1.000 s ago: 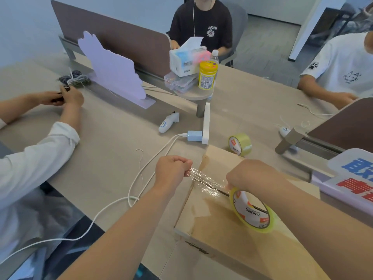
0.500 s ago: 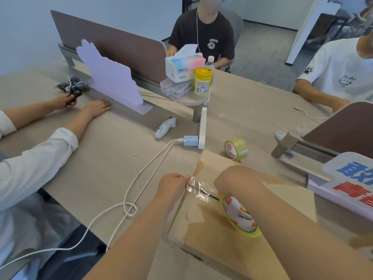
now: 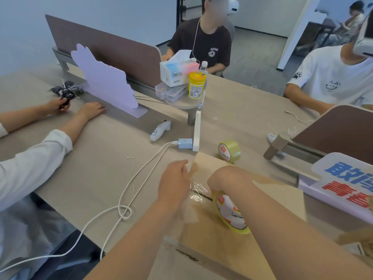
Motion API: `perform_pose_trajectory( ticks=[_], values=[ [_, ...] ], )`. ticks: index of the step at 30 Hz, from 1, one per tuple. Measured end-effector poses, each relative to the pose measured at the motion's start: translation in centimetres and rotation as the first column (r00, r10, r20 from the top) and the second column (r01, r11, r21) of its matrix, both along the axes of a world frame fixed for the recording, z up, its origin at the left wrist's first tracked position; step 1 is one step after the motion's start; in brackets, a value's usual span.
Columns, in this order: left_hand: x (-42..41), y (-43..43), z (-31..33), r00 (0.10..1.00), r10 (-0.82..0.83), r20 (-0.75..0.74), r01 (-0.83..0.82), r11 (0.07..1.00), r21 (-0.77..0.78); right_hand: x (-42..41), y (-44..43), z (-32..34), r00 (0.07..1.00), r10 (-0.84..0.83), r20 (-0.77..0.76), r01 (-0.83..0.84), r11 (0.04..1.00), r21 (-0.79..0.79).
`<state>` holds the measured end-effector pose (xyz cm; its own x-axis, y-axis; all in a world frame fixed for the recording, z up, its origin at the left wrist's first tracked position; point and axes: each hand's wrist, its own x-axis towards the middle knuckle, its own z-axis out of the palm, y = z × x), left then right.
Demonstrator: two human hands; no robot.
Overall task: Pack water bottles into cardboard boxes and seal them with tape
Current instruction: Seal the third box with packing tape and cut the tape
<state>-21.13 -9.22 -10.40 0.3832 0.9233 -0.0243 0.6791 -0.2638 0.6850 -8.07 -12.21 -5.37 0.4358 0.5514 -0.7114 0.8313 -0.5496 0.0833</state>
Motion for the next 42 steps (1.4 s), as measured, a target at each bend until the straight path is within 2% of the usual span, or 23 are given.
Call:
perform_pose_trajectory(
  ticks=[1,3,4,6,8,12,16,19,26,31,39,40,41,42],
  values=[
    [0.7,-0.8,0.4,0.994,-0.106,-0.017,0.107,0.994,0.036,-0.1,-0.2,0.7,0.999,-0.04,0.008,0.039,0.999,0.016],
    [1.6,-3.2,0.6,0.944,-0.252,-0.212,0.271,0.96,0.066,-0.1,-0.9,1.8,0.985,-0.172,-0.003,0.171,0.979,0.109],
    [1.6,-3.6,0.0,0.922,-0.238,-0.305,0.265,0.963,0.05,0.0,-1.3,2.2,0.97,-0.243,-0.026,0.243,0.951,0.193],
    [1.7,-3.8,-0.8,0.907,-0.208,-0.365,0.238,0.971,0.036,0.4,-2.4,3.0,0.935,-0.331,-0.13,0.356,0.861,0.364],
    [1.8,-4.0,-1.0,0.905,-0.189,-0.38,0.21,0.978,0.014,0.8,-4.1,3.7,0.912,-0.338,-0.23,0.409,0.785,0.466],
    [1.7,-4.1,-0.8,0.881,-0.226,-0.416,0.256,0.967,0.017,0.5,-9.2,4.8,0.895,-0.323,-0.308,0.446,0.627,0.639],
    [1.8,-4.1,-0.9,0.883,-0.205,-0.423,0.238,0.971,0.028,-0.3,-13.4,2.8,0.784,-0.35,-0.513,0.621,0.458,0.636],
    [1.7,-4.2,-0.5,0.893,-0.204,-0.4,0.236,0.971,0.032,-0.5,-14.0,1.9,0.724,-0.347,-0.596,0.69,0.343,0.637],
    [1.8,-4.3,-0.7,0.873,-0.19,-0.449,0.247,0.966,0.071,-0.4,-13.6,1.1,0.688,-0.294,-0.664,0.725,0.242,0.644],
    [1.9,-4.5,-0.7,0.863,-0.153,-0.481,0.224,0.97,0.095,0.3,-14.0,0.0,0.714,-0.234,-0.659,0.7,0.252,0.669],
    [2.1,-4.8,-0.1,0.886,-0.135,-0.445,0.184,0.98,0.07,0.5,-13.5,0.8,0.733,-0.176,-0.657,0.676,0.3,0.674],
    [2.1,-4.7,-0.2,0.888,-0.133,-0.44,0.182,0.981,0.071,0.8,-13.0,1.3,0.756,-0.174,-0.631,0.647,0.352,0.677],
    [2.0,-4.7,-0.3,0.888,-0.134,-0.44,0.182,0.981,0.07,1.0,-12.3,2.1,0.799,-0.17,-0.577,0.584,0.449,0.676],
    [1.9,-4.6,-0.4,0.889,-0.134,-0.438,0.183,0.981,0.07,1.6,-11.4,2.8,0.868,-0.158,-0.472,0.465,0.594,0.657]
  ],
)
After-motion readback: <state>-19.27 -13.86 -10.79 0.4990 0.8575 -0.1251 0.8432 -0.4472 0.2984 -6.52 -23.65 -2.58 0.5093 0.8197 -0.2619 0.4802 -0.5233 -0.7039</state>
